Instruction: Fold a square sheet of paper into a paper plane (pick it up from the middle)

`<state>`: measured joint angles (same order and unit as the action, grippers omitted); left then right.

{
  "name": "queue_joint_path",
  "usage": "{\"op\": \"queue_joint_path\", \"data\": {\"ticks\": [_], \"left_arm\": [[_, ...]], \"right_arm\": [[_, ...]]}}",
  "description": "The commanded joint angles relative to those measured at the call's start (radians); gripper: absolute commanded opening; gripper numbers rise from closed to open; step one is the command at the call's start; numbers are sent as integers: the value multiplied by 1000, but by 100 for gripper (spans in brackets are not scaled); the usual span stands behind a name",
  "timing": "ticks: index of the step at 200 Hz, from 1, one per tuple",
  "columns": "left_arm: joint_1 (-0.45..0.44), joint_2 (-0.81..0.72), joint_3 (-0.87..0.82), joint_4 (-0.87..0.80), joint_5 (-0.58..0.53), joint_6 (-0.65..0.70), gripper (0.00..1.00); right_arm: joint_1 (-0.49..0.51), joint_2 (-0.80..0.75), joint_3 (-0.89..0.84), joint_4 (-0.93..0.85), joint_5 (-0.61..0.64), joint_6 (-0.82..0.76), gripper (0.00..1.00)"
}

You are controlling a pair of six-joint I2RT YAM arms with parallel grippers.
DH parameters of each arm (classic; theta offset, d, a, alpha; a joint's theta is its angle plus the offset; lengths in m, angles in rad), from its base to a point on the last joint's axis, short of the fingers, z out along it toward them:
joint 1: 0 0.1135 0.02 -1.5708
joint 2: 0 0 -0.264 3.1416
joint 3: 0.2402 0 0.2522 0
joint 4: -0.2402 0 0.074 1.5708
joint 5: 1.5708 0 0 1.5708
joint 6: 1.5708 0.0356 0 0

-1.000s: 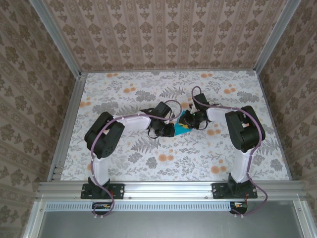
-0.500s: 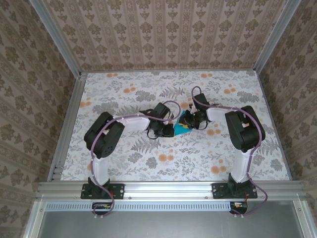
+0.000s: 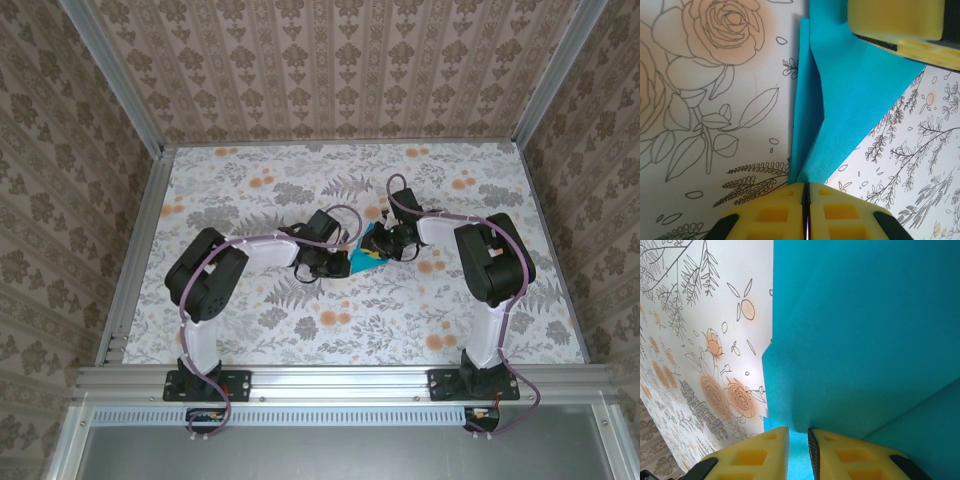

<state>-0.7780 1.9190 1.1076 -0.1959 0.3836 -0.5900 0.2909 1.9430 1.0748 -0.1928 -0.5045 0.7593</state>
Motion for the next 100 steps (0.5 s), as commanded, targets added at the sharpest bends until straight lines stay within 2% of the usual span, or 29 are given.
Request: {"op": "queue_joint_path", "data": {"ticks": [1, 49, 76, 100], "left_arm": [[13, 1, -76, -212, -55, 20, 11], [31, -103, -79, -189, -35, 24, 11], [32, -155, -62, -69, -8, -6, 11], [17, -141, -60, 50, 6, -52, 11]], "right_arm": [[-8, 138, -63, -124, 270, -8, 23], [-8, 142, -62, -118, 265, -8, 23], [-8, 142, -59, -112, 261, -6, 24], [-8, 141, -59, -98, 250, 3, 24]]}}
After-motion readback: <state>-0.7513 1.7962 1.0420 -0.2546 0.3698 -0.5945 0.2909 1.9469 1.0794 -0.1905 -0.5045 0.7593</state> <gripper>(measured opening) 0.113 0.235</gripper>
